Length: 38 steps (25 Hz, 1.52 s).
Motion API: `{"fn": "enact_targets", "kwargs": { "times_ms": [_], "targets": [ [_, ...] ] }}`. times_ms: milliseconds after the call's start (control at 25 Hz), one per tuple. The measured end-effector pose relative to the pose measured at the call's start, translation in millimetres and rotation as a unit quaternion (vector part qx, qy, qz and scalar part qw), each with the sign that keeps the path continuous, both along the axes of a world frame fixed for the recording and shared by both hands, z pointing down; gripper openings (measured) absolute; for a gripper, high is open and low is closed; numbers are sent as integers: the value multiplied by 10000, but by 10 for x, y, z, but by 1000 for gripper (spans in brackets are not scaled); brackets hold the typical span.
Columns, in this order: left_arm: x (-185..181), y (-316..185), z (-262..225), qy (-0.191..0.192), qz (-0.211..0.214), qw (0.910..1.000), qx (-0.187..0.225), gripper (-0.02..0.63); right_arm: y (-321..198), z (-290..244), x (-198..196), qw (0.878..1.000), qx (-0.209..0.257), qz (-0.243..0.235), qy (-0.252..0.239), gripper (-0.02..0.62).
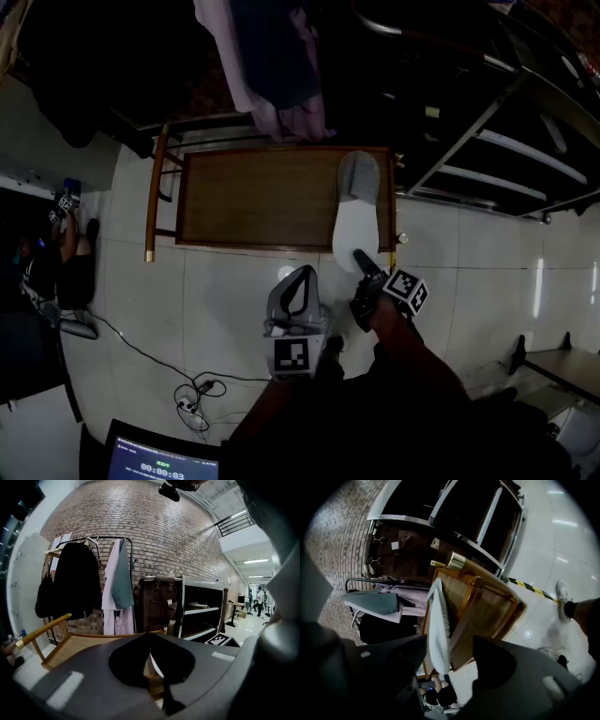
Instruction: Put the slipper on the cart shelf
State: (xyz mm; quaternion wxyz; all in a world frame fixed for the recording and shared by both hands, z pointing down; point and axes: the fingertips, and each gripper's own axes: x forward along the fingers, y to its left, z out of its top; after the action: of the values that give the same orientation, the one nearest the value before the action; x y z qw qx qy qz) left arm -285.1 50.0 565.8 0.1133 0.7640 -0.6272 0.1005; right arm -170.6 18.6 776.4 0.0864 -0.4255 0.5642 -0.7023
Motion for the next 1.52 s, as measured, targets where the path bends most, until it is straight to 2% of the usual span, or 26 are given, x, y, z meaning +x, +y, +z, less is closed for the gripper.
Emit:
{"fn": "enact_targets", "kwargs": {
  "times_ms": [200,320,400,720,920,1000,1120,1280,1520],
  "targets": [
    [8,-12,6,-32,0,10000,56,17,-74,27,27,9996,82,-77,251,190],
    [15,-12,8,-44,13,9999,102,17,-117,-51,31,9982,357,-238,423,99],
    [11,-8,13,-60,20,9999,121,17,-153,-115,26,9969,553,-307,476,66],
    [7,-4,-31,-61,28,9999,147,17,-129,-387,27,9917,1042,-444,609,34],
    [56,-45,-68,-43,79,9997,242,17,-110,-573,60,9809,1517,-778,939,32],
    [69,15,-136,-53,139,9994,304,17,-52,-742,66,9727,1803,-879,1169,32],
    [118,136,-268,-27,207,9989,412,17,51,-1080,103,9527,2344,-1011,1647,32],
    [271,71,-393,9,447,9970,624,17,-48,-1508,146,9306,2954,-894,1969,32],
    [457,52,-633,96,706,9935,885,17,-198,-2238,223,8762,3975,-680,2639,32]
  ]
}}
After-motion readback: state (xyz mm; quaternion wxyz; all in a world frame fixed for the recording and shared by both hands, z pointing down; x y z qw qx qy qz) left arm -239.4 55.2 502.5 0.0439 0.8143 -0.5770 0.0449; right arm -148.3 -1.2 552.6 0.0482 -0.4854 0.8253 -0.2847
